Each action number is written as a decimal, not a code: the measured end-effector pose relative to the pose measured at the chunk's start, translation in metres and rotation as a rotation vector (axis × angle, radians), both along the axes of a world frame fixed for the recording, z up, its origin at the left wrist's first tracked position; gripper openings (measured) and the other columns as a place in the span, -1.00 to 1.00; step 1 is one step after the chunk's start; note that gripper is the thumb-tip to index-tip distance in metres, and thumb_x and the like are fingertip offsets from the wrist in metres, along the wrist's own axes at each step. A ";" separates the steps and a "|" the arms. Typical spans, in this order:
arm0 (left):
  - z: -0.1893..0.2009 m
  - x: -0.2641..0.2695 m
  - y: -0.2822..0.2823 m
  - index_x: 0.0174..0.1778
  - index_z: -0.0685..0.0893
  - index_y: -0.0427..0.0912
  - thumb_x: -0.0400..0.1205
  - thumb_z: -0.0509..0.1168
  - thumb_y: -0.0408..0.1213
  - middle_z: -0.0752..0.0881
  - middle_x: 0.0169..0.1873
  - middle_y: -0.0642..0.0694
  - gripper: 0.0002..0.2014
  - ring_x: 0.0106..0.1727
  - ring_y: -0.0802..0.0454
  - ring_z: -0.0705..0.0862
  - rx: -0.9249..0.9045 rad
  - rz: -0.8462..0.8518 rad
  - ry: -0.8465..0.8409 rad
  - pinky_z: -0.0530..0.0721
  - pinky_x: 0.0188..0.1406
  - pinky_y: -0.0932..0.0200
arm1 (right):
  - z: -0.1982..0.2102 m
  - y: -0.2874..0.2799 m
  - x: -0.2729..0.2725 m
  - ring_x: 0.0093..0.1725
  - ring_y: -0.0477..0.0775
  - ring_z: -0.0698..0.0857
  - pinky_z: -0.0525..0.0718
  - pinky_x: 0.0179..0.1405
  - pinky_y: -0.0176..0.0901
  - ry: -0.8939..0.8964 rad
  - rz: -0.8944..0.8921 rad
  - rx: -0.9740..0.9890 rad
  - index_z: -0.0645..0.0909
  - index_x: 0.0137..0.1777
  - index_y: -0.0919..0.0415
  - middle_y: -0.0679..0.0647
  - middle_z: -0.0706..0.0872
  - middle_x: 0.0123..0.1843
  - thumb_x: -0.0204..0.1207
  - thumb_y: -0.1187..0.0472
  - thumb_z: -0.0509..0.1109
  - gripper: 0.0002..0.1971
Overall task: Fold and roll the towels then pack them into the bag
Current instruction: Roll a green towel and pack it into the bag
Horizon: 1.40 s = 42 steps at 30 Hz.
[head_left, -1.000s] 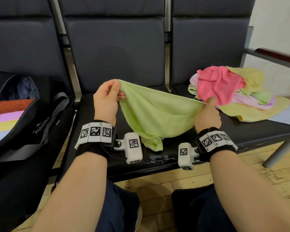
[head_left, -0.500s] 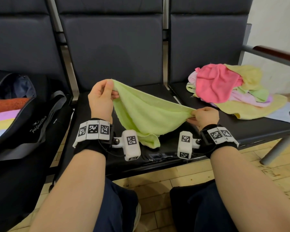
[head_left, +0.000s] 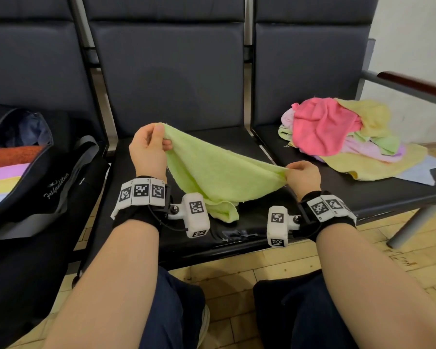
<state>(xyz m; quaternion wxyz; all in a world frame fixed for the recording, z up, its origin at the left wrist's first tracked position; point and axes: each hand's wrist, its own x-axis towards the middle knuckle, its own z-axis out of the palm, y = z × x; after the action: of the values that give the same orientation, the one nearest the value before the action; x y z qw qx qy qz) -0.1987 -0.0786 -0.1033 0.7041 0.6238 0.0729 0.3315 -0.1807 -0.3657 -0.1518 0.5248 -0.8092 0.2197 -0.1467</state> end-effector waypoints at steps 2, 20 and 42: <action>-0.002 0.002 0.002 -0.04 0.66 -0.14 0.70 0.24 -0.31 0.66 -0.36 0.02 -0.90 -0.39 0.22 0.62 0.009 0.034 0.009 0.70 -0.13 0.18 | 0.002 -0.004 -0.003 -0.01 0.10 0.59 0.46 -0.08 -0.22 0.009 -0.011 -0.060 0.68 -0.05 0.21 0.14 0.68 -0.03 0.43 0.41 0.30 -0.82; -0.013 0.003 0.010 -0.18 0.60 -0.02 0.69 0.24 -0.24 0.69 -0.44 -0.10 -0.86 -0.51 0.14 0.66 -0.014 0.207 0.114 0.73 -0.19 0.12 | 0.006 -0.007 -0.013 -0.19 0.13 0.75 0.73 0.07 0.01 -0.103 0.182 -0.113 0.73 0.04 0.28 0.12 0.74 -0.26 0.53 0.36 0.27 -0.78; 0.015 -0.012 -0.007 -0.10 0.63 -0.07 0.72 0.21 -0.29 0.69 -0.22 -0.04 -0.88 -0.26 0.18 0.72 -0.148 0.029 -0.035 0.76 -0.11 0.20 | 0.046 0.010 -0.025 -0.48 0.01 0.67 0.75 -0.35 -0.09 -0.458 -0.081 0.308 0.37 0.09 0.15 -0.03 0.56 -0.18 0.70 0.28 0.20 -0.94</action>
<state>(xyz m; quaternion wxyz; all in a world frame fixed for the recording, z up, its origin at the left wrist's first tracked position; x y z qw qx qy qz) -0.2111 -0.0856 -0.0886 0.7446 0.5630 0.0940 0.3461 -0.2058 -0.3557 -0.1061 0.6712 -0.6564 0.1473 -0.3115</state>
